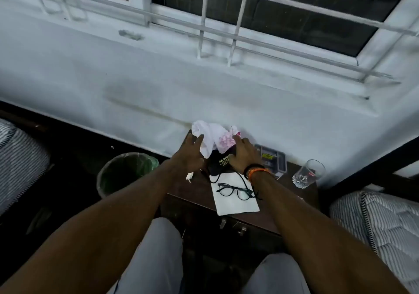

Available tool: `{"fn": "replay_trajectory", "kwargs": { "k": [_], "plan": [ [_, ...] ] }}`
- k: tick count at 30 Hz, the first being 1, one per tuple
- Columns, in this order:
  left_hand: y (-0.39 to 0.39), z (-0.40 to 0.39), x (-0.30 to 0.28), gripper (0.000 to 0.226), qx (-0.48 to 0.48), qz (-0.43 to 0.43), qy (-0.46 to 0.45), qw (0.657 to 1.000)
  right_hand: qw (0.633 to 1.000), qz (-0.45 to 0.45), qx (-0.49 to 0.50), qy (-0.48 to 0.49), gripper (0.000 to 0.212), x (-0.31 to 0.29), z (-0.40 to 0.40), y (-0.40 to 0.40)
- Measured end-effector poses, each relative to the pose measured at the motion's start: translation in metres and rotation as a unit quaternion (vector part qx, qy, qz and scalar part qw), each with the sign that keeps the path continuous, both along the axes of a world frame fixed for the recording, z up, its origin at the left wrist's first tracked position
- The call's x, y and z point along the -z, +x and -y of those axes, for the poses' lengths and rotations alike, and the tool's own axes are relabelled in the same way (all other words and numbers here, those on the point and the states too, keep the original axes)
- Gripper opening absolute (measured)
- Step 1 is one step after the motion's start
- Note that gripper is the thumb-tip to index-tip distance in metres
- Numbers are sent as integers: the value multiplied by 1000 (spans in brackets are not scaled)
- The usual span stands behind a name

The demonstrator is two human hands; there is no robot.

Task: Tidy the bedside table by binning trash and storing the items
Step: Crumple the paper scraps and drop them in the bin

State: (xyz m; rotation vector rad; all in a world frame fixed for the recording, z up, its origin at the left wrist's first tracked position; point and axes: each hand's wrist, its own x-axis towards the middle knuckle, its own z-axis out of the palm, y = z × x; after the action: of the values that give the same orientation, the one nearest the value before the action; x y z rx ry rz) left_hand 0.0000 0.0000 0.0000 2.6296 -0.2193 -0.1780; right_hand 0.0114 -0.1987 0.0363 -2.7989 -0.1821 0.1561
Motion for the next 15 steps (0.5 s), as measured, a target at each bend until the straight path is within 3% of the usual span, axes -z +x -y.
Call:
{"fn": "replay_trajectory", "kwargs": {
  "k": [1, 4, 6, 10, 13, 15],
  "plan": [
    [2, 0, 4, 82, 4, 11, 12, 1000, 1000, 4, 12, 2, 69, 3, -1, 4],
    [9, 2, 14, 80, -44, 5, -110, 993, 997, -14, 62, 31, 72, 14, -3, 20],
    [18, 6, 22, 85, -94, -22, -205, 974, 994, -11, 91, 54, 78, 24, -7, 33],
    [44, 10, 38, 91, -204, -100, -293, 929, 990, -26, 121, 67, 96, 47, -9, 65],
    [63, 10, 52, 82, -218, -90, -446, 863, 986, -59, 132, 89, 93, 63, -11, 83],
    [73, 8, 55, 86, -234, -98, -527, 811, 983, -43, 135, 118, 70, 71, -11, 90]
  ]
}}
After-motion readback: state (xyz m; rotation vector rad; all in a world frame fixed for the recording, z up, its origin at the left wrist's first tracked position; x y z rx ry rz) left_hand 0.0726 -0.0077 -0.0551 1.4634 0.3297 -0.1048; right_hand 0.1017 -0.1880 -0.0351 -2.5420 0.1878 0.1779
